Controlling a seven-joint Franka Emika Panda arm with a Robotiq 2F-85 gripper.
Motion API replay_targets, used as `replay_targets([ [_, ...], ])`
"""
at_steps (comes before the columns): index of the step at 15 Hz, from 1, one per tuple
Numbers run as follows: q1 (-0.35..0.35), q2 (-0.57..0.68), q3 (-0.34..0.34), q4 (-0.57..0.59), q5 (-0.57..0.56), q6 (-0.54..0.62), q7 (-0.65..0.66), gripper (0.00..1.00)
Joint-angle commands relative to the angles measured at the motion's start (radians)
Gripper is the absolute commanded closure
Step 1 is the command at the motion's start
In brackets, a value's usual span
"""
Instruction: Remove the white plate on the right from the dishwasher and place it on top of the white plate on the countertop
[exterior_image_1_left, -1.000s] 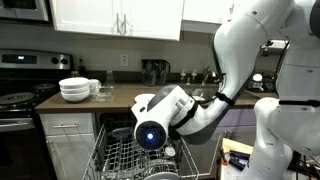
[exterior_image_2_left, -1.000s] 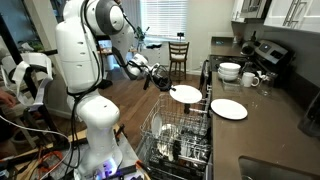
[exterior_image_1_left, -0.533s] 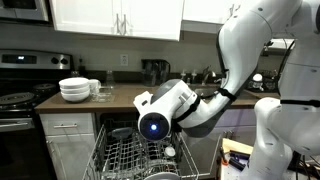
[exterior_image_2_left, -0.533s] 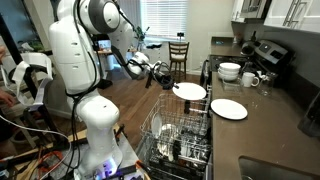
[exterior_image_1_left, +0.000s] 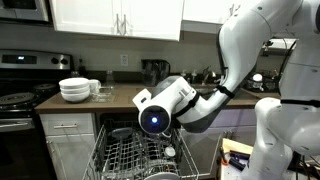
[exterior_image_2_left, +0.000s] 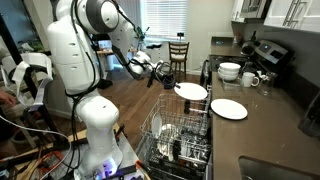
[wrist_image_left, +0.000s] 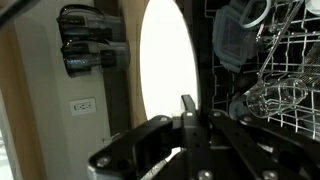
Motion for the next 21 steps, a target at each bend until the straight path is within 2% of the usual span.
replay_targets([
  [1,-0.008,0.001,0.009,0.001,0.001,-0.001,-0.001,0.93],
  [3,-0.008,0.001,0.009,0.001,0.001,-0.001,-0.001,0.93],
  [4,-0.014,-0.001,0.003,-0.001,-0.008,0.011,0.0,0.98],
  [9,-0.056,-0.009,-0.043,-0.003,-0.045,0.112,-0.033,0.98],
  [21,-0.125,-0.004,-0.112,0.033,-0.156,0.188,-0.118,0.98],
])
